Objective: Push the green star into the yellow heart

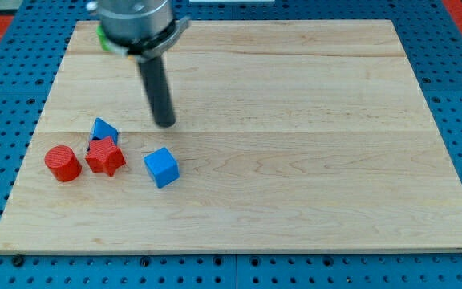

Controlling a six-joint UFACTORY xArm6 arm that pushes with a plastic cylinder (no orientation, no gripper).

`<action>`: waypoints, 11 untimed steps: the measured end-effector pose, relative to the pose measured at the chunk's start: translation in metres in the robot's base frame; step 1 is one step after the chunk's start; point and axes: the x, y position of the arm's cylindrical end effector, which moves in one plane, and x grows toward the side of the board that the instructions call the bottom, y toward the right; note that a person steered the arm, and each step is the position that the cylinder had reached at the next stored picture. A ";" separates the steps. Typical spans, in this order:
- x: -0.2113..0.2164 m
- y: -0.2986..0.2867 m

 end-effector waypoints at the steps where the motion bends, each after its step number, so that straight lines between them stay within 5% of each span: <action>1: -0.037 0.006; 3: -0.055 -0.088; 5: -0.131 -0.220; 6: -0.194 -0.210; 7: -0.210 -0.197; 8: -0.210 -0.197; 9: -0.210 -0.136; 10: -0.196 -0.073; 11: -0.157 -0.073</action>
